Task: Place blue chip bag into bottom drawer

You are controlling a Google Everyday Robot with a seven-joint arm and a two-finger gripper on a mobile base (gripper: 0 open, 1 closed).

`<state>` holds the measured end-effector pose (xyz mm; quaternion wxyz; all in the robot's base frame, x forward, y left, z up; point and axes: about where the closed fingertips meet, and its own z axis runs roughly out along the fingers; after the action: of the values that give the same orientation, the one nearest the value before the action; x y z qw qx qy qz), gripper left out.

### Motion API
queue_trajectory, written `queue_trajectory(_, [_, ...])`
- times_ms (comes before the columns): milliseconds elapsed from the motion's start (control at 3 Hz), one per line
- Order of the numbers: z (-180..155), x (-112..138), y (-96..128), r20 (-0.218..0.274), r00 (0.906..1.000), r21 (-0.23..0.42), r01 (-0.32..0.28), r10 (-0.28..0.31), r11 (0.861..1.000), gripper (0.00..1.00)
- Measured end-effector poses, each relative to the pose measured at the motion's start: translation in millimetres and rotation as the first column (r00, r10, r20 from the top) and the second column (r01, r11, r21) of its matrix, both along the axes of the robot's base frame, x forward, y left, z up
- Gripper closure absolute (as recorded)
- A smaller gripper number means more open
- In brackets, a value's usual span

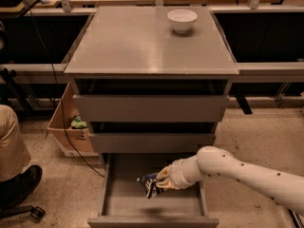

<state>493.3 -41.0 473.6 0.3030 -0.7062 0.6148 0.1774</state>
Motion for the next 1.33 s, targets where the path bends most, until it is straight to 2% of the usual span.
queue_trajectory(333, [-59, 12, 22, -0.001, 0.9965, 0.067, -0.084, 0.084, 0.994, 1.0])
queue_trajectory(667, [-136, 28, 40, -0.009, 0.9905, 0.127, -0.135, 0.138, 0.983, 1.0])
queue_trajectory(1333, [-142, 26, 34, 0.009, 0.9917, 0.106, -0.128, 0.128, 0.986, 1.0])
